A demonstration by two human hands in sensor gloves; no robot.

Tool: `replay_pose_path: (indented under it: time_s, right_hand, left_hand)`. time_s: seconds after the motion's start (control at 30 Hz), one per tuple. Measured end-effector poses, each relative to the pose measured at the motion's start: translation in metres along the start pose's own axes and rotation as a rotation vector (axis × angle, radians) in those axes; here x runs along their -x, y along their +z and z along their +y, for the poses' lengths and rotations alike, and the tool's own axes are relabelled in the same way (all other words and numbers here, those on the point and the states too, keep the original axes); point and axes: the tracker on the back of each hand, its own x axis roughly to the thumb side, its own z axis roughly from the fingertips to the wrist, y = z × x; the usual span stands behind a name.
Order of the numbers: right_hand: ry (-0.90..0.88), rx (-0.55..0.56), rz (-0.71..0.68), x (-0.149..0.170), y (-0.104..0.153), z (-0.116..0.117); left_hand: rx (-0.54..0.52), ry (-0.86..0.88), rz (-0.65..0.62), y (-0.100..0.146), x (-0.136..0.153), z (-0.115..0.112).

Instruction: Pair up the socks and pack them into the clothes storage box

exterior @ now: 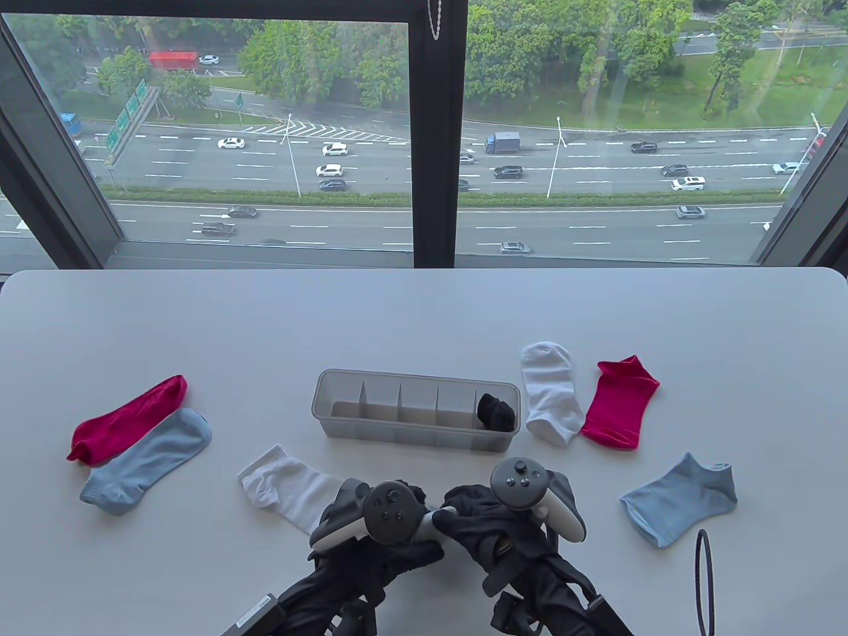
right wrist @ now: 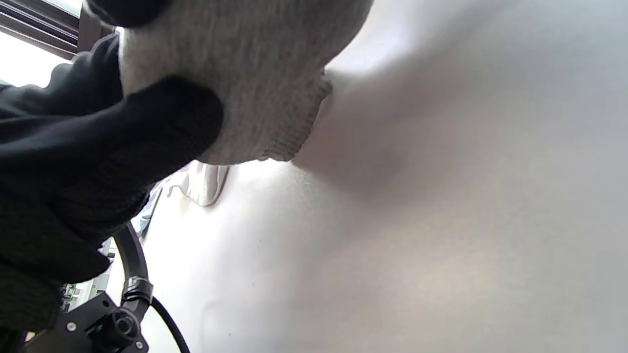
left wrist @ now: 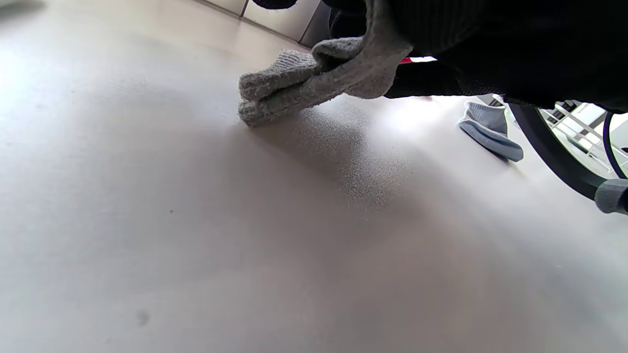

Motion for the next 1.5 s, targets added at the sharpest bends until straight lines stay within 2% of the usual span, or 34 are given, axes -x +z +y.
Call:
replay_pose_path:
  time_s: [0.13, 0.23, 0.37, 0.43, 0.57, 0.7, 0.77, 0.97, 1.13, 1.3, 1.4, 1.5]
  right_hand:
    - [0.024, 0.003, -0.023, -0.004, 0.001, -0.003]
    - [0.065, 0.037, -0.006, -0.002, 0.002, -0.004]
    - [0.029, 0.032, -0.003, -0.002, 0.001, -0.003]
    - [0.076, 0.046, -0.029, -0.005, 0.002, -0.003]
    - [0.098, 0.116, -0.056, -0.011, 0.006, -0.006]
    - [0.073, 0.185, -0.059, -0.011, 0.01, -0.011]
    - [0.041, 0.181, -0.068, -0.01, 0.01, -0.012]
    - [0.048, 0.123, -0.095, -0.013, 0.009, -0.01]
    - [0.047, 0.21, -0.069, -0.013, 0.011, -0.012]
    - [0.026, 0.153, -0.092, -0.014, 0.01, -0.007]
    - [0.08, 0.126, -0.119, -0.017, 0.01, -0.005]
    - [0.123, 0.215, -0.096, -0.018, 0.013, -0.01]
  left_hand:
    - [0.016, 0.011, 0.015, 0.0, 0.002, 0.0]
    - [-0.046, -0.014, 0.057, 0.001, 0.002, 0.001]
    - [-0.086, -0.008, 0.022, 0.002, 0.001, 0.003]
    - [-0.028, 0.009, 0.017, 0.0, 0.003, 0.001]
    - [-0.003, 0.041, -0.003, -0.002, 0.007, -0.001]
    - [-0.085, 0.023, 0.0, 0.001, 0.003, 0.003]
    - [-0.15, 0.055, -0.035, 0.002, 0.003, 0.005]
    - [-0.071, 0.094, -0.041, 0.001, 0.009, 0.004]
    - [-0.113, 0.057, -0.008, 0.002, 0.005, 0.005]
    - [-0.134, 0.011, 0.013, 0.003, 0.001, 0.006]
    - [-0.088, 0.045, 0.012, 0.002, 0.006, 0.006]
    - [-0.094, 0.04, 0.054, 0.002, 0.008, 0.005]
